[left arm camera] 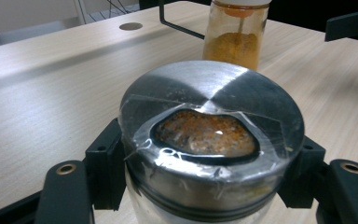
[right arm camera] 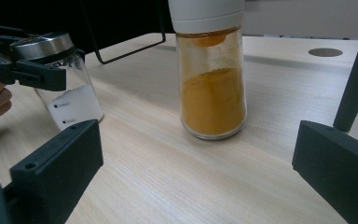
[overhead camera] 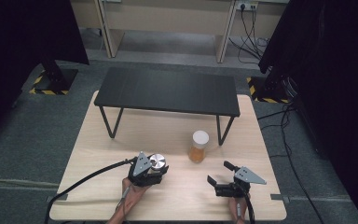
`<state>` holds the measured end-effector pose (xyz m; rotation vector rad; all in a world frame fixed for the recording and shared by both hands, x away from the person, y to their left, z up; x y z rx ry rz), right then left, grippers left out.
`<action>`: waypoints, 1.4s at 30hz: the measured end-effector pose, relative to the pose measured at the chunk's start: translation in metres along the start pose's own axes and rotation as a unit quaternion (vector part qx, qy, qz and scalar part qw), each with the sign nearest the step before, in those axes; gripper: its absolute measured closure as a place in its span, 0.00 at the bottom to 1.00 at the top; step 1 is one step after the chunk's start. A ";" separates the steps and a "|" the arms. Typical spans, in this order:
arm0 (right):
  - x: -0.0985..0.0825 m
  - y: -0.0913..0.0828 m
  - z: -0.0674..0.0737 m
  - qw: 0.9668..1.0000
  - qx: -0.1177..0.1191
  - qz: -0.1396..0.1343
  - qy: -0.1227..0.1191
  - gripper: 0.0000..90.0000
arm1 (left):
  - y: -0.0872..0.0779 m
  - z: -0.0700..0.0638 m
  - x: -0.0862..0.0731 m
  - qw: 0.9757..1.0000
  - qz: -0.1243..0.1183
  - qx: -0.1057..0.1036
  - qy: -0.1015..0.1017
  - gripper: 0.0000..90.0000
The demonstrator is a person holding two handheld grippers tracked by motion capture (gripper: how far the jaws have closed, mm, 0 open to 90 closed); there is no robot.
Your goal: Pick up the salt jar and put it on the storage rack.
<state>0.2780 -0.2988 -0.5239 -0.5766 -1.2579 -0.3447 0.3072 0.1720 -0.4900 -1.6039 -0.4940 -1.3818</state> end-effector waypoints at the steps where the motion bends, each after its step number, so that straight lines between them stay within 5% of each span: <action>1: 0.000 0.000 0.000 1.000 0.000 0.000 0.000 0.02 | 0.000 0.000 0.000 1.000 0.000 0.000 0.000 0.35; 11: 0.000 0.000 0.000 1.000 0.000 0.000 0.000 0.02 | -0.014 0.023 0.021 0.998 -0.007 -0.027 -0.050 0.35; 16: 0.000 0.000 0.000 1.000 0.000 -0.001 0.001 0.02 | -0.027 0.046 0.039 0.996 -0.022 -0.038 -0.081 0.35; 31: 0.000 0.000 0.000 1.000 -0.001 -0.001 0.001 0.02 | -0.059 0.076 0.107 0.998 -0.044 -0.018 -0.044 0.35; 38: 0.000 0.000 0.000 1.000 -0.001 -0.001 0.001 0.02 | -0.062 0.080 0.153 0.997 -0.064 -0.020 -0.033 0.35; 42: 0.000 0.000 0.000 1.000 -0.001 -0.001 0.000 0.02 | -0.060 0.082 0.164 0.997 -0.069 -0.019 -0.039 0.35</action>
Point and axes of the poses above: each handheld gripper's, and its own axes: y roughly forward along the jaws, x roughly out of its top, z roughly to its left, the point moved 6 cm from there along y, roughly forward along the jaws, and after that the axes turned 12 degrees about x, right-handed, at the moved point
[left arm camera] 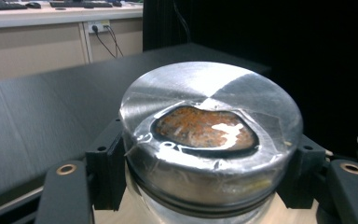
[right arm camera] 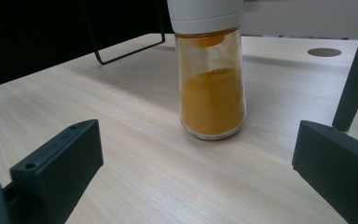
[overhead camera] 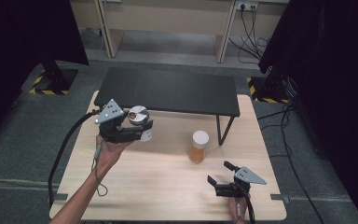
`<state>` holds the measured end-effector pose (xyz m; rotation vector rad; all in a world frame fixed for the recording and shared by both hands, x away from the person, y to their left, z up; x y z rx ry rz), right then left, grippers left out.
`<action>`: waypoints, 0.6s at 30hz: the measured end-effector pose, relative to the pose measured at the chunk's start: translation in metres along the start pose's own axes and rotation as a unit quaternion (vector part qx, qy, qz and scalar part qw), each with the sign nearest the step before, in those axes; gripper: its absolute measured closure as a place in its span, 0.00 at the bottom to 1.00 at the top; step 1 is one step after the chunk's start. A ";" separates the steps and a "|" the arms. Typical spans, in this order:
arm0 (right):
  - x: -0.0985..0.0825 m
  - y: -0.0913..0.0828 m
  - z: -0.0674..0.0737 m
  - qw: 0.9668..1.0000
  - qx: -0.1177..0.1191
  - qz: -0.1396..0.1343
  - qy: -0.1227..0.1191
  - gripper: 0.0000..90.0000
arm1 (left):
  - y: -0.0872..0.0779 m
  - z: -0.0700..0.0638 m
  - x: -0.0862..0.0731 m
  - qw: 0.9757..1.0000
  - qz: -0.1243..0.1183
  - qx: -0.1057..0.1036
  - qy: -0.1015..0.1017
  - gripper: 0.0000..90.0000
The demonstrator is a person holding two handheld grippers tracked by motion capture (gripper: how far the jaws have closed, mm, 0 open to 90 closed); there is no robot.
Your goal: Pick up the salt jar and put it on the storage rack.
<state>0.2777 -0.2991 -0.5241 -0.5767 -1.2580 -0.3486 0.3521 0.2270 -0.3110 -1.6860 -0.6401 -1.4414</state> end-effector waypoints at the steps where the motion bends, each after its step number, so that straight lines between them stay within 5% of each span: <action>1: 0.000 0.000 0.000 1.000 0.000 0.000 0.000 0.02 | 0.002 0.002 0.005 1.000 0.001 0.000 -0.002 0.35; 13: 0.000 0.000 -0.001 1.000 0.004 0.001 0.000 0.02 | 0.044 0.026 0.063 0.998 0.019 0.053 -0.008 0.35; 18: 0.000 0.000 -0.001 1.000 0.006 0.001 -0.001 0.02 | 0.065 0.032 0.073 0.995 0.034 0.096 -0.003 0.35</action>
Point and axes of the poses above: each handheld gripper's, and its own axes: y roughly forward along the jaws, x roughly out of its top, z roughly to its left, the point moved 6 cm from there along y, roughly forward along the jaws, and after that the axes turned 12 degrees about x, right-handed, at the moved point
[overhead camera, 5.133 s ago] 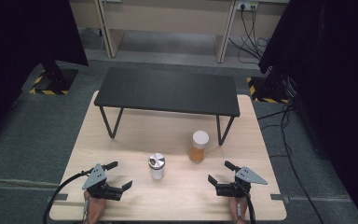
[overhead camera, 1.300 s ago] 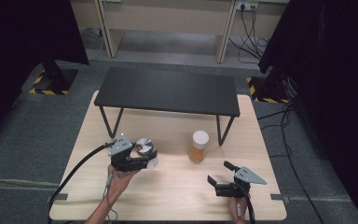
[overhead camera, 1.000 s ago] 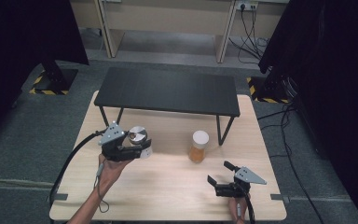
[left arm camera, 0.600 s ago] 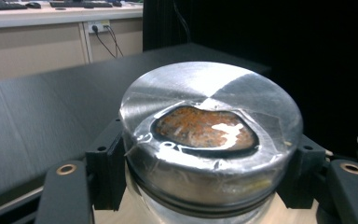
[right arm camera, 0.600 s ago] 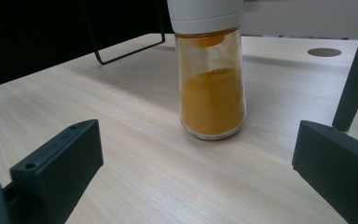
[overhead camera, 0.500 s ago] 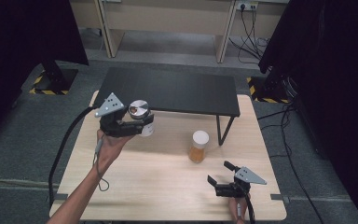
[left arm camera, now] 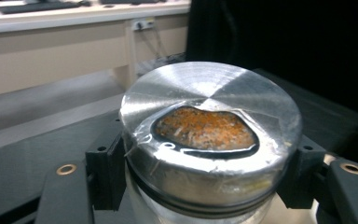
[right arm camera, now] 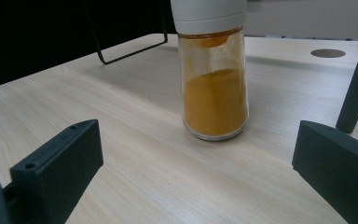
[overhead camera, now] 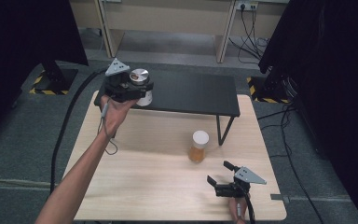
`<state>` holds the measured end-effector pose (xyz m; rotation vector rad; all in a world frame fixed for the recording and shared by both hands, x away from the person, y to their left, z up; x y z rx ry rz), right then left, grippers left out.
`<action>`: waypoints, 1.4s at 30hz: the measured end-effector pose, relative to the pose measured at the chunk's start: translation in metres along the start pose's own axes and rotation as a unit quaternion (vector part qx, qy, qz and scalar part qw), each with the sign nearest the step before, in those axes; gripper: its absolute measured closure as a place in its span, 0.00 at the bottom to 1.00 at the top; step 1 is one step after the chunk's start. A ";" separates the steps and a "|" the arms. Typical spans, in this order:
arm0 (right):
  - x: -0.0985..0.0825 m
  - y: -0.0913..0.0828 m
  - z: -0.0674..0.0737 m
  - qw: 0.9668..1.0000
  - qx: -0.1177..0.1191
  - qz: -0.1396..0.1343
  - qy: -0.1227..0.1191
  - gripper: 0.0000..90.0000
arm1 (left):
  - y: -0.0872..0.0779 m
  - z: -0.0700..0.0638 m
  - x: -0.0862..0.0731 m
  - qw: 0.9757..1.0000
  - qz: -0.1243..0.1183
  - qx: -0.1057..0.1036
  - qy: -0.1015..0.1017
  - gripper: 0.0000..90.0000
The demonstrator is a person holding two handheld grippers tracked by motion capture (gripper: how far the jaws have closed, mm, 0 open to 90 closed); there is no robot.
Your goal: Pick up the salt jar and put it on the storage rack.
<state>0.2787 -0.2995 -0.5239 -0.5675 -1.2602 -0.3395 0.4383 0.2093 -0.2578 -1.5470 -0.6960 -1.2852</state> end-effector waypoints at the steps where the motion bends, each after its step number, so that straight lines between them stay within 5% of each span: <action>1: 0.000 0.000 0.000 1.000 0.001 0.000 0.000 0.02 | 0.004 0.001 0.001 1.000 0.000 0.009 -0.002 0.35; 3: 0.000 0.000 0.000 1.000 0.001 0.000 0.000 0.02 | 0.012 0.005 0.003 1.000 0.003 0.025 -0.016 0.35; 6: 0.000 0.000 0.000 1.000 0.000 -0.001 0.000 0.02 | 0.023 0.008 0.005 0.999 0.015 0.047 -0.011 0.35; 17: 0.000 0.000 -0.002 1.000 0.005 -0.001 0.001 0.02 | 0.038 0.014 0.000 0.996 0.029 0.080 -0.020 0.35; 31: 0.000 0.000 -0.002 1.000 0.008 -0.002 0.001 0.02 | 0.046 0.008 -0.005 0.995 0.034 0.090 -0.012 0.35; 42: 0.000 0.000 -0.002 1.000 0.007 -0.002 -0.001 0.02 | 0.046 0.013 -0.005 0.996 0.041 0.075 -0.012 0.28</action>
Point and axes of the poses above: each handheld gripper's, and its own axes: y roughly forward along the jaws, x roughly out of its top, z roughly to its left, the point moved 6 cm from there along y, roughly forward along the jaws, and after that the axes turned 12 degrees about x, right-handed, at the moved point
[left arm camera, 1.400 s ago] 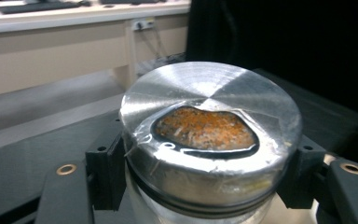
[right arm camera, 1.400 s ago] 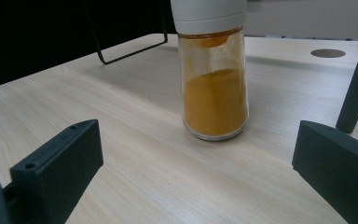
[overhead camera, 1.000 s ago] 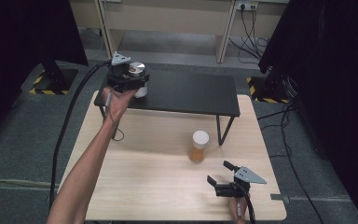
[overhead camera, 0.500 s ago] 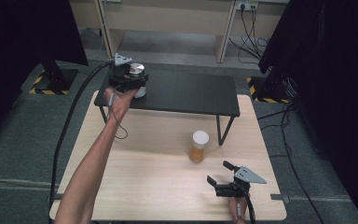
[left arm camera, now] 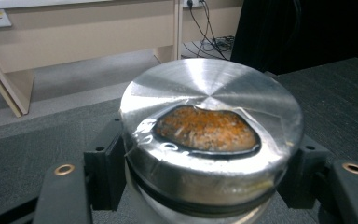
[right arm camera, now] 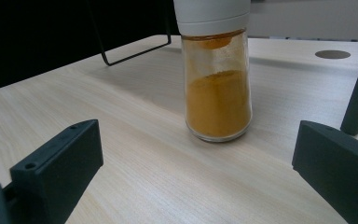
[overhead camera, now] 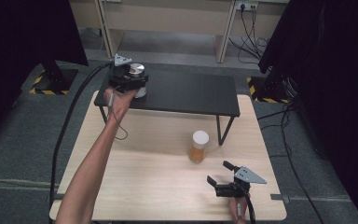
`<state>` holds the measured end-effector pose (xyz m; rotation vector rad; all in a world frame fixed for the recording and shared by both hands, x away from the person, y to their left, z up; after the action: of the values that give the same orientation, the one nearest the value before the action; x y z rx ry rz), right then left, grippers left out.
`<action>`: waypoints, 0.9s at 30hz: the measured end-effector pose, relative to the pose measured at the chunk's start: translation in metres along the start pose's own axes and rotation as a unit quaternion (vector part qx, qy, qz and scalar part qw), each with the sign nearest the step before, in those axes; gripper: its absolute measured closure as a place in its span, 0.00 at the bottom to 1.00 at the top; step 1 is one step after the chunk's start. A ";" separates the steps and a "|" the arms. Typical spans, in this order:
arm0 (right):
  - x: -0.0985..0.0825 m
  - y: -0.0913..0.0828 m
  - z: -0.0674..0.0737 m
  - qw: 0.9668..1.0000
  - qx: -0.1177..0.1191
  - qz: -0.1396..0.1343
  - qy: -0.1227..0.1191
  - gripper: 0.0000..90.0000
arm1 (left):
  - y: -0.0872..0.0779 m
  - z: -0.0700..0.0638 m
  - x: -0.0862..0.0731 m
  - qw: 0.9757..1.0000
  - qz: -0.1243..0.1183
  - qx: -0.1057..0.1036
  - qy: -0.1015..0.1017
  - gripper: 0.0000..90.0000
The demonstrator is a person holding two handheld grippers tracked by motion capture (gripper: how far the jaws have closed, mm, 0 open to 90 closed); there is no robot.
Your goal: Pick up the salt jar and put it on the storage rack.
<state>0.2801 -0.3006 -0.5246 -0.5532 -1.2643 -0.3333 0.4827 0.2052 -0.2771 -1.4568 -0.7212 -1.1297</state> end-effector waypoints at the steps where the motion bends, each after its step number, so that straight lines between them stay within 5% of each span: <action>1: 0.000 0.000 0.000 1.000 0.000 0.000 0.000 0.02 | 0.001 0.001 0.000 1.000 0.005 -0.006 -0.001 0.24; 8: 0.000 0.000 0.000 1.000 0.001 0.000 -0.003 0.02 | -0.013 0.001 0.003 0.999 0.016 -0.029 0.008 0.03; 10: 0.000 0.000 0.000 1.000 0.001 0.001 -0.003 0.02 | -0.024 0.002 0.002 0.999 0.020 -0.030 0.012 0.02; 14: 0.000 0.000 0.000 1.000 0.002 0.001 -0.003 0.02 | -0.039 0.011 -0.009 0.999 0.013 -0.031 -0.022 0.01; 17: 0.000 0.000 0.001 1.000 0.001 0.000 -0.005 0.02 | -0.049 0.015 -0.016 1.000 0.012 -0.018 -0.009 0.01; 23: 0.000 0.000 0.001 1.000 0.000 -0.001 -0.005 0.02 | -0.075 0.022 -0.028 0.998 0.003 -0.050 -0.032 0.01; 27: 0.000 0.000 0.001 1.000 0.001 0.001 -0.005 0.02 | -0.105 0.017 -0.037 0.996 -0.021 -0.083 -0.027 0.01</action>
<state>0.2795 -0.2998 -0.5244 -0.5546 -1.2730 -0.3275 0.3792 0.2498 -0.2696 -1.6233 -0.7115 -1.2105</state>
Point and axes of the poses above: each handheld gripper's, and its own axes: y roughly forward along the jaws, x roughly out of its top, z roughly to its left, the point moved 6 cm from there along y, roughly forward along the jaws, and after that the axes turned 12 degrees about x, right-handed, at the moved point
